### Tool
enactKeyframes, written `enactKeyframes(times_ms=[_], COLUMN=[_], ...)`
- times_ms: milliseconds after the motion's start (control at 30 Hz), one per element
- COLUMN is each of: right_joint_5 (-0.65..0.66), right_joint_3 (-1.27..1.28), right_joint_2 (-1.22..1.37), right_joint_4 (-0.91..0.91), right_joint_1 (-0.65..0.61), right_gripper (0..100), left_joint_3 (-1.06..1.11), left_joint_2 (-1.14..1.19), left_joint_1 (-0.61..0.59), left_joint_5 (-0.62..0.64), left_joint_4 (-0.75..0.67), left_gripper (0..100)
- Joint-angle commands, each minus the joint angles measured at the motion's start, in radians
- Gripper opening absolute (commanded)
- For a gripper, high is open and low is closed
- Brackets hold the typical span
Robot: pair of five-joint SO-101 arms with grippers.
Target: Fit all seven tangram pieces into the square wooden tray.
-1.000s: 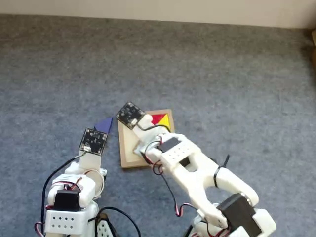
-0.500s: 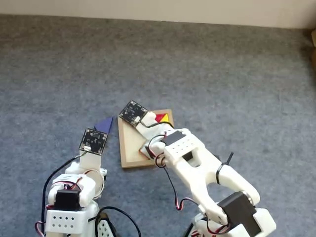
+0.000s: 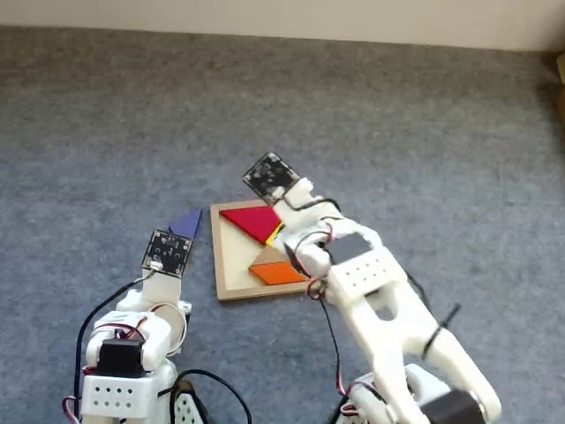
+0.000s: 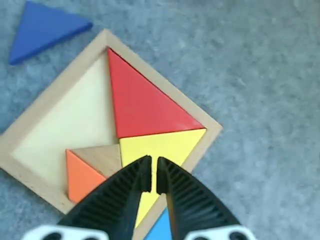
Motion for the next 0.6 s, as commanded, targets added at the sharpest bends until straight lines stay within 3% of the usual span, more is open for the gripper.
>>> enactKeyframes(times_ms=[0,100,300,567], right_joint_5=[0.003,-0.009,-0.186,0.0], right_joint_3=[0.012,0.01,-0.045,-0.042], right_joint_2=[-0.107,-0.116,-0.113,-0.113], right_joint_4=[0.028,0.151,0.315,0.449], right_joint_1=[0.058,0.104,0.171,0.186], right_gripper=[3.4,3.4,4.7,27.6], left_joint_3=[0.021,0.021,0.021,0.021], left_joint_2=[-0.042,-0.042,-0.042,-0.042], left_joint_1=[-0.001,-0.001,-0.001,0.097], left_joint_5=[0.0,0.0,0.0,0.0], left_joint_4=[0.003,0.003,0.003,0.003], left_gripper=[5,5,5,5])
